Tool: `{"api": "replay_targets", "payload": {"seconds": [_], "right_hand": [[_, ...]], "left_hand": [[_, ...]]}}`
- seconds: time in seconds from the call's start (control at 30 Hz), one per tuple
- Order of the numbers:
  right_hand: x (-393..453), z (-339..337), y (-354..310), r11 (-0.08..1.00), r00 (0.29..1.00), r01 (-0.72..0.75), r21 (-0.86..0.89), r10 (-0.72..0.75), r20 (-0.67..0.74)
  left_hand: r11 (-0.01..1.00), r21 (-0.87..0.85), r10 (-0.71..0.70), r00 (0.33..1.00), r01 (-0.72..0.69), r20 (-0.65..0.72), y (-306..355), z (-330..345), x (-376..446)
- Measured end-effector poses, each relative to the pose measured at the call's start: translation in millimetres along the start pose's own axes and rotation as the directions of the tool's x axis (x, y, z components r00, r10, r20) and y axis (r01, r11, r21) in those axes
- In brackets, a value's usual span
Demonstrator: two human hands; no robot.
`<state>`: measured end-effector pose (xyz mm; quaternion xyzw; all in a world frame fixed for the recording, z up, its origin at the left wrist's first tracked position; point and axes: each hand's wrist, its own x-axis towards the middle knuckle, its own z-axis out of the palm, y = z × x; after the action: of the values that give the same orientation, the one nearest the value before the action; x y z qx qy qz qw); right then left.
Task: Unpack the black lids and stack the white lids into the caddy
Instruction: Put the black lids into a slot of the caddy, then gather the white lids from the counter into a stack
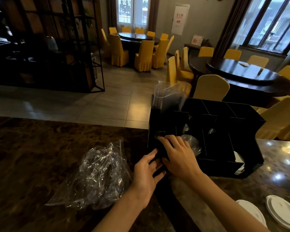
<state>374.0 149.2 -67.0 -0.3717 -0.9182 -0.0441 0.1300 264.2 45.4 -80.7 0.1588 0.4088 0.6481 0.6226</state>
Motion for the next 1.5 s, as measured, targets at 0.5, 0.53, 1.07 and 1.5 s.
{"api": "replay_targets", "payload": {"seconds": [0.5, 0.53, 1.07, 1.5], "right_hand": [[-45, -43, -20, 0.998, 0.994, -0.067, -0.002, 0.067, -0.082], [-53, -47, -22, 0.997, 0.992, -0.080, 0.000, 0.079, -0.096], [-207, -77, -69, 0.926, 0.926, -0.362, 0.108, 0.371, -0.074], [-314, -57, -11, 0.743, 0.768, -0.592, 0.310, 0.637, -0.060]], "left_hand": [[0.583, 0.777, 0.104, 0.970, -0.238, 0.219, 19, -3, -32], [0.473, 0.829, 0.131, 0.954, -0.299, 0.269, 21, -5, -37], [-0.010, 0.758, -0.032, 0.758, -0.652, 0.651, -8, -33, -95], [0.050, 0.778, -0.176, 0.762, -0.626, 0.624, -89, 6, -101]]}}
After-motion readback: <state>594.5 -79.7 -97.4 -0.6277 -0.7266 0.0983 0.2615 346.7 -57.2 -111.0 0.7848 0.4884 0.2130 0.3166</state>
